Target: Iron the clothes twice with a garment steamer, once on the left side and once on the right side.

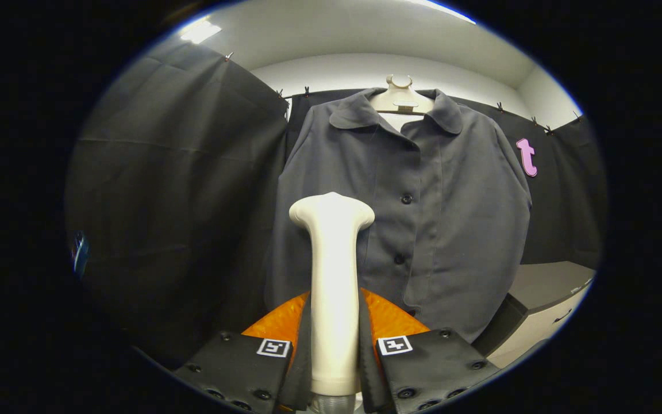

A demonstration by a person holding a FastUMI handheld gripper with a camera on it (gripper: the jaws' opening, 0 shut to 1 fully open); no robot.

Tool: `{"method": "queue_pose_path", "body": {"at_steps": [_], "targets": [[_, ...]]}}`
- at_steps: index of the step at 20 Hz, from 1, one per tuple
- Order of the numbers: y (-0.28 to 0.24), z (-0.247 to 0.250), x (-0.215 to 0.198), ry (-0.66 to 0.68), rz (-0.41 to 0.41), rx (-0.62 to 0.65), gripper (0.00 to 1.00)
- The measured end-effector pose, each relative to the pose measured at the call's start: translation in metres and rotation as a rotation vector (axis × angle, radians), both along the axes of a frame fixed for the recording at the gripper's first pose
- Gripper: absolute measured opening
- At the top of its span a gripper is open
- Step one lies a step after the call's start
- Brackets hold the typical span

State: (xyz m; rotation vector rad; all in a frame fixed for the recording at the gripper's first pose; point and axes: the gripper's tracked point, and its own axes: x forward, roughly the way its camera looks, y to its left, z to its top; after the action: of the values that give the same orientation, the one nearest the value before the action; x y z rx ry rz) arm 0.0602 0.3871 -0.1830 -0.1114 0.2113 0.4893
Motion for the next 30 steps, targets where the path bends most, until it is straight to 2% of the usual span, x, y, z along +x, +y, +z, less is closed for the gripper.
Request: {"method": "queue_pose_path", "body": {"at_steps": [18, 26, 30], "targets": [[-0.016, -0.088, -0.054, 0.186, -0.009, -0.073, 0.42], [-0.021, -0.113, -0.067, 0.262, -0.004, -0.103, 0.42], [-0.019, -0.109, -0.069, 0.269, 0.000, -0.104, 0.42]]}}
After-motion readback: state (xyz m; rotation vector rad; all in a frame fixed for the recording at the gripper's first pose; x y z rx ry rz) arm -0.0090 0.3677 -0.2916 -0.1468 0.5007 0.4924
